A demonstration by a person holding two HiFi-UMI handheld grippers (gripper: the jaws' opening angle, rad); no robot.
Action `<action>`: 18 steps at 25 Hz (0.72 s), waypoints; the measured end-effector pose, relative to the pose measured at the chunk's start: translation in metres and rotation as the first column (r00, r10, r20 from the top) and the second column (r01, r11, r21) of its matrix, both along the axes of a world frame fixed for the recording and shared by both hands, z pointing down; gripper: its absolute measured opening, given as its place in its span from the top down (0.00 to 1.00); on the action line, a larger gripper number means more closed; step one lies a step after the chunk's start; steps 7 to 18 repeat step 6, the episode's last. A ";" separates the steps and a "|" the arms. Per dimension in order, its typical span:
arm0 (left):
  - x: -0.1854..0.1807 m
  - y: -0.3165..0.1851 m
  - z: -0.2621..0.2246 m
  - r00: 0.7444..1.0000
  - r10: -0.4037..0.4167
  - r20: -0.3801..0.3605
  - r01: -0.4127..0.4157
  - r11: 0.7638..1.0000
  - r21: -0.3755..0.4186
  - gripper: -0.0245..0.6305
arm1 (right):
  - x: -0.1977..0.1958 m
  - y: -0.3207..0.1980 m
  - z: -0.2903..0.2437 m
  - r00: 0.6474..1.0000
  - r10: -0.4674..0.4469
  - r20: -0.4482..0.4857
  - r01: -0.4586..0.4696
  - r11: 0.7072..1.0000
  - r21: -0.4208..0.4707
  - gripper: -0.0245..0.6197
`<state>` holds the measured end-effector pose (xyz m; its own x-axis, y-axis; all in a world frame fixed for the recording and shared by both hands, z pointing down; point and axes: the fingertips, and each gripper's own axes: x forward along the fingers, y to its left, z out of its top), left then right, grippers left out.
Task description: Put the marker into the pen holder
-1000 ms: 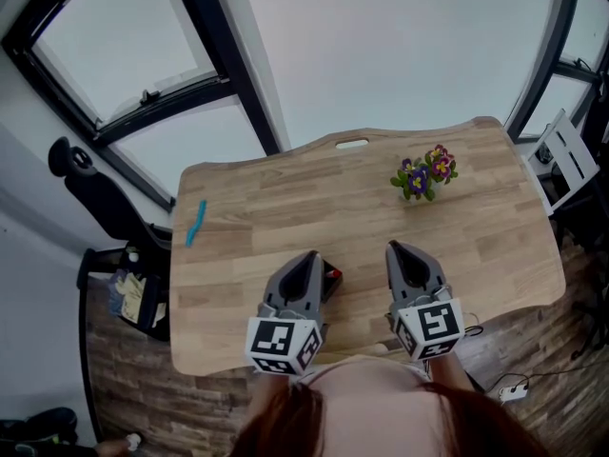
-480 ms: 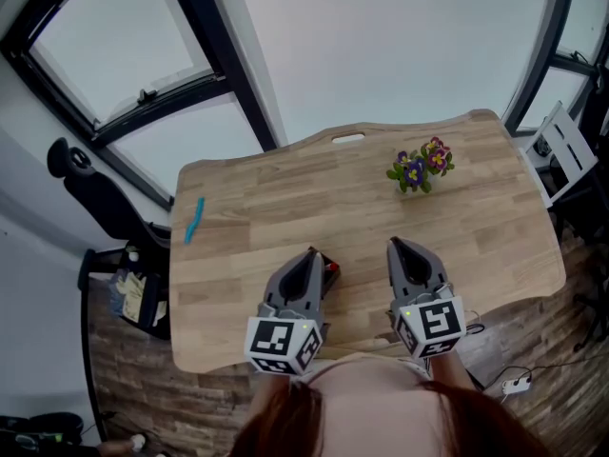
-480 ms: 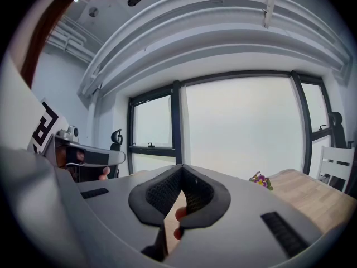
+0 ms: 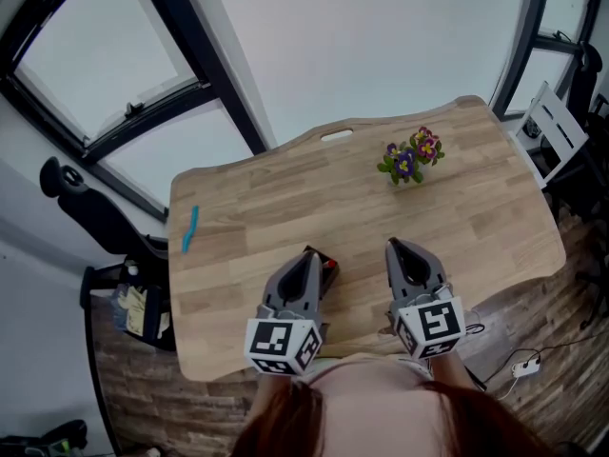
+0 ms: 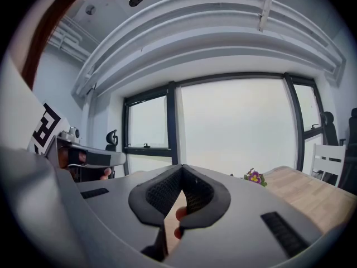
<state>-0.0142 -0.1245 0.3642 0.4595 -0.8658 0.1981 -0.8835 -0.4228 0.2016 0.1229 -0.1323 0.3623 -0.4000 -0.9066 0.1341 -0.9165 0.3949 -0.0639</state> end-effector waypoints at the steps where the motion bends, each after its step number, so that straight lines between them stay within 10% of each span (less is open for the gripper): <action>1: 0.000 0.000 0.000 1.000 0.003 0.000 -0.003 1.000 -0.001 0.96 | -0.001 0.000 0.000 1.000 0.002 -0.001 -0.002 1.000 0.000 0.96; 18: -0.002 -0.001 0.002 1.000 0.011 -0.002 -0.011 1.000 -0.004 0.96 | -0.003 0.000 0.001 1.000 0.006 -0.002 -0.006 1.000 0.002 0.96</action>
